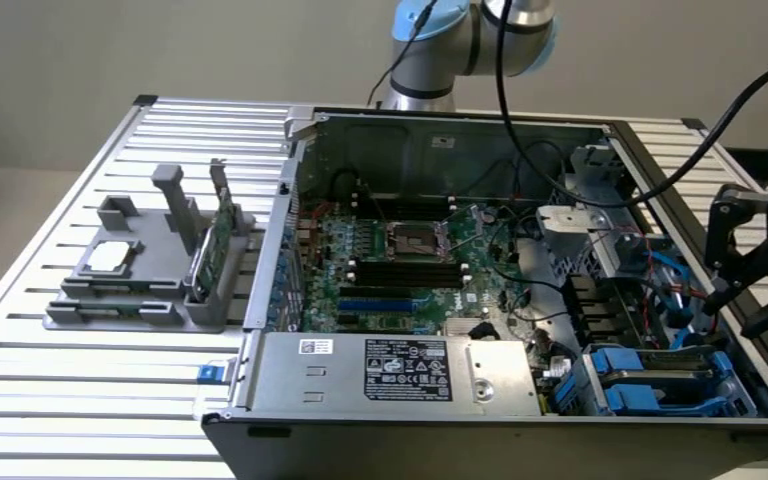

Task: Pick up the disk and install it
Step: 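Insert the first disk wire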

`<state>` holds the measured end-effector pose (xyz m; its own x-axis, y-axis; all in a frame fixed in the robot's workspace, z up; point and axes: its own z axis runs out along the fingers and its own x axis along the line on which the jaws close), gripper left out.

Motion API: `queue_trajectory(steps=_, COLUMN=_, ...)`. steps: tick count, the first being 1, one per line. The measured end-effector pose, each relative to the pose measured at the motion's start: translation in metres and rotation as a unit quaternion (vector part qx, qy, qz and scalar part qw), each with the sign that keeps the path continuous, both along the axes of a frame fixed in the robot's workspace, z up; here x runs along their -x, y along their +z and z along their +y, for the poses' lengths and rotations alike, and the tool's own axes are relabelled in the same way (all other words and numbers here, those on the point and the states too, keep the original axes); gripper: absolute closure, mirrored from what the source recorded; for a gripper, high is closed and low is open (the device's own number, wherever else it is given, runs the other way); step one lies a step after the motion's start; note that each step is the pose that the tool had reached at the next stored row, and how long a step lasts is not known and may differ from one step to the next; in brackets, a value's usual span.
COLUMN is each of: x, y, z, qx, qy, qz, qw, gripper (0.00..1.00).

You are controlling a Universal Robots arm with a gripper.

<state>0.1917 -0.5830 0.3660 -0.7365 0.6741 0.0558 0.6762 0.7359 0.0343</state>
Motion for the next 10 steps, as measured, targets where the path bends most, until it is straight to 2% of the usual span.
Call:
queue_trajectory(steps=5, x=0.0004, y=-0.0001, z=-0.0081, qx=-0.0016, qy=-0.007, qz=0.0030, qw=1.0000, gripper=0.64)
queue_trajectory(steps=10, x=0.0067, y=-0.0027, z=-0.0086, qx=-0.0018, qy=-0.012, qz=0.0034, qw=0.9999, gripper=0.64)
